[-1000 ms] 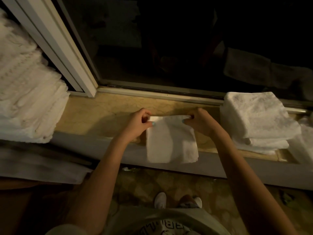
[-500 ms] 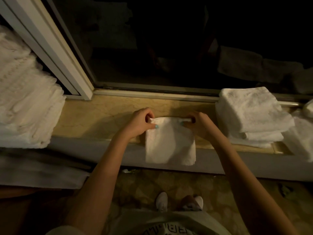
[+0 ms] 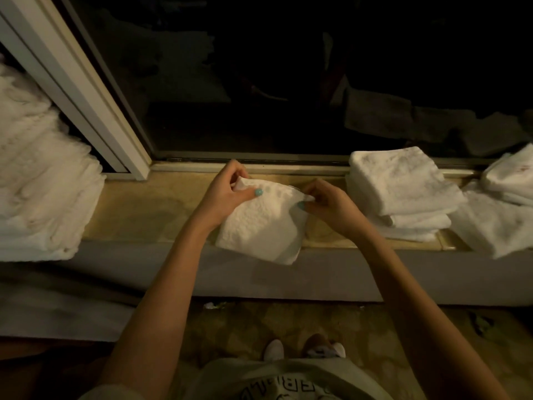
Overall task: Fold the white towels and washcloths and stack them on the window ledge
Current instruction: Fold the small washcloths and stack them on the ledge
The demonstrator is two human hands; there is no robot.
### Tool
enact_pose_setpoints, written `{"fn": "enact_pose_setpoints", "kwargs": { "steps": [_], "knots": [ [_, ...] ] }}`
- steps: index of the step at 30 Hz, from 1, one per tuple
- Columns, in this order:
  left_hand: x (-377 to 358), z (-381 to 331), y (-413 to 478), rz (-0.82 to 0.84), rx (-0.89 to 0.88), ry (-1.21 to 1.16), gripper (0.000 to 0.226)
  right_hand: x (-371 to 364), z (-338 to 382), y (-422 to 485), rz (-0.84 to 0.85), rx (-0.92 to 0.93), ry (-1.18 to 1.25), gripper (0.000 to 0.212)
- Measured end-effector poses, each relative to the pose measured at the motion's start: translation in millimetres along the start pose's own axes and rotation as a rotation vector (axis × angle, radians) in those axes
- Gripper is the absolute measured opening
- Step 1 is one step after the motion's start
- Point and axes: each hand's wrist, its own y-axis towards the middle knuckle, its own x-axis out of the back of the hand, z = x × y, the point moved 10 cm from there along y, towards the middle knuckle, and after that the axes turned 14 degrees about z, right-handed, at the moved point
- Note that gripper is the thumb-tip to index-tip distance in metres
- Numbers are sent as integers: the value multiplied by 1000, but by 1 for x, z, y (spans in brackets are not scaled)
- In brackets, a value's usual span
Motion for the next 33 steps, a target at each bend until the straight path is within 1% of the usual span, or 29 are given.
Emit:
{"fn": "enact_pose_setpoints", "kwargs": {
  "steps": [3,7,10,14,16,19,23,25,29,33],
  "knots": [
    [8,-17,-3,-49,-74,-46,24,5,16,-5,9,47,22,14],
    [14,-34,-3,-95,-100,-8,22,14,20,-6,20,-18,56,14],
    [20,-48,1,-122,-106,45,22,23,27,-8,27,-33,12,13],
    [28,-78,8,-157,-190,25,23,33,48,-8,106,21,-64,20],
    [30,-93,12,-140,-221,36,23,48,58,-9,62,45,-129,25],
    [31,-108,22,-95,-227,34,20,81,69,-14,-64,88,-175,20],
    [17,-123,36,27,-238,-4,16,122,69,-25,-189,84,-218,17],
    [5,-131,43,84,-233,-9,17,135,68,-31,-209,78,-245,10],
    [-18,-153,63,141,-212,-32,20,166,57,-43,-207,23,-316,19],
    [-41,-181,84,131,-242,-137,24,210,61,-62,-247,77,-331,17]
  ]
}}
